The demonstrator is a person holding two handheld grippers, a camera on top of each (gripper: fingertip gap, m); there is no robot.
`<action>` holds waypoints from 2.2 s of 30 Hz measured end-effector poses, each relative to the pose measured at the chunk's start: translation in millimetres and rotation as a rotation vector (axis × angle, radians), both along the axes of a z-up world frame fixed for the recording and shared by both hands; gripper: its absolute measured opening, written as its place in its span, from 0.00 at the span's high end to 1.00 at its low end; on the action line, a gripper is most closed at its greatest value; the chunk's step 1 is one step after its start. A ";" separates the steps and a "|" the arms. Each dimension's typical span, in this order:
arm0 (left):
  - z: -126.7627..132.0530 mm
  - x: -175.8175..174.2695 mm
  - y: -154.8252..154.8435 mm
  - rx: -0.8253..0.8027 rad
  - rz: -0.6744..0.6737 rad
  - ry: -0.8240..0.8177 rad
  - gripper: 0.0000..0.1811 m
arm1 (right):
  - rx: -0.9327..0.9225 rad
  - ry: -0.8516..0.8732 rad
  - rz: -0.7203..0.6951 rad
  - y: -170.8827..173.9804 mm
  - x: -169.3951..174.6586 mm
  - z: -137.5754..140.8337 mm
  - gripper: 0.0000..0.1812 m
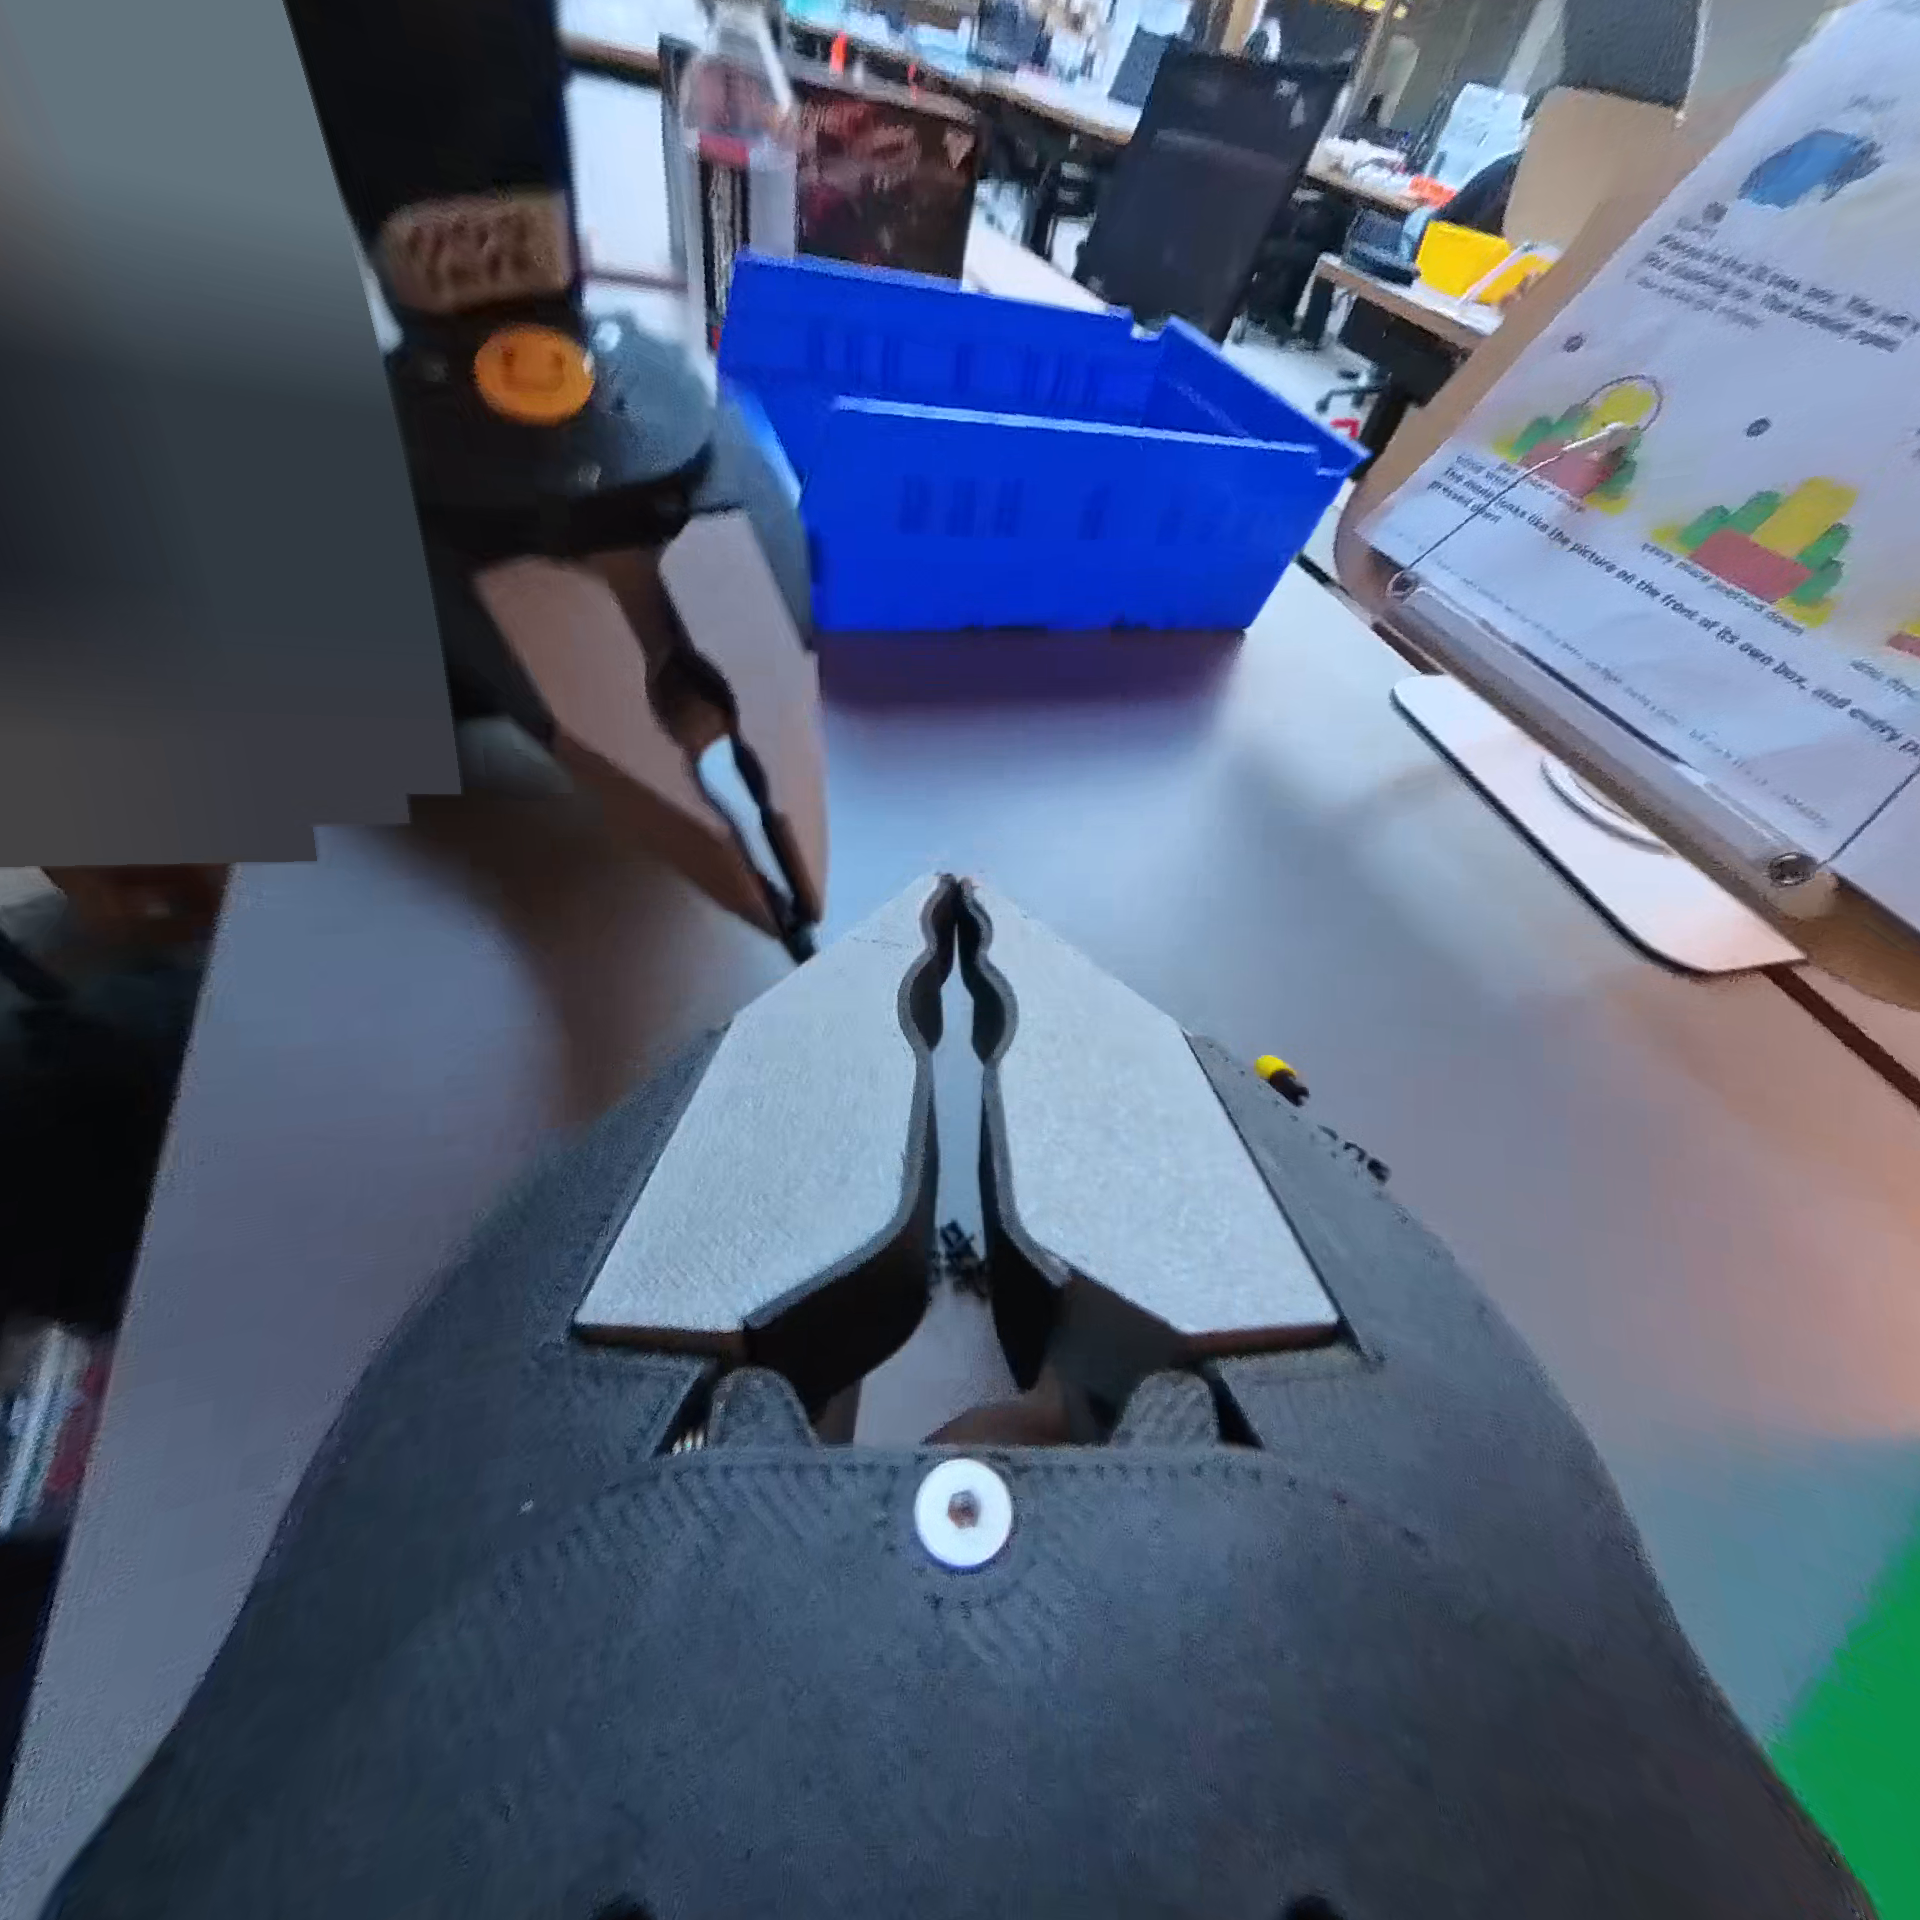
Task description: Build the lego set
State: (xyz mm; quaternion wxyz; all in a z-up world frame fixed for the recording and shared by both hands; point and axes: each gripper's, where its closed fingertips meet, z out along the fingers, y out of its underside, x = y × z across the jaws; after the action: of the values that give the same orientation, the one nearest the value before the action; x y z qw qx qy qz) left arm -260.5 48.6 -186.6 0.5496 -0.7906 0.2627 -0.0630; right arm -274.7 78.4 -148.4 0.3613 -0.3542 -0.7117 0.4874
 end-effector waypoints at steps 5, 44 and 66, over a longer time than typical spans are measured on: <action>7.3 -12.9 0.7 -0.007 0.036 -0.091 1.00 | 0.086 -0.084 0.044 -10.3 -0.3 -25.4 1.00; 15.0 14.1 -3.5 0.048 -0.038 -0.025 1.00 | 0.094 -0.119 0.014 -20.7 -7.3 -40.5 1.00; 0.0 -6.0 0.2 -0.029 0.003 -0.091 0.99 | 0.166 -0.134 0.123 -34.0 0.9 -46.3 0.99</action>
State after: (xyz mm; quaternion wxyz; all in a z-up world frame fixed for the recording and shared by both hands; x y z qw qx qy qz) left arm -266.5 48.8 -186.6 0.5496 -0.7952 0.2350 -0.1019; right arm -273.8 44.4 -194.6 0.3103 -0.3107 -0.7924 0.4233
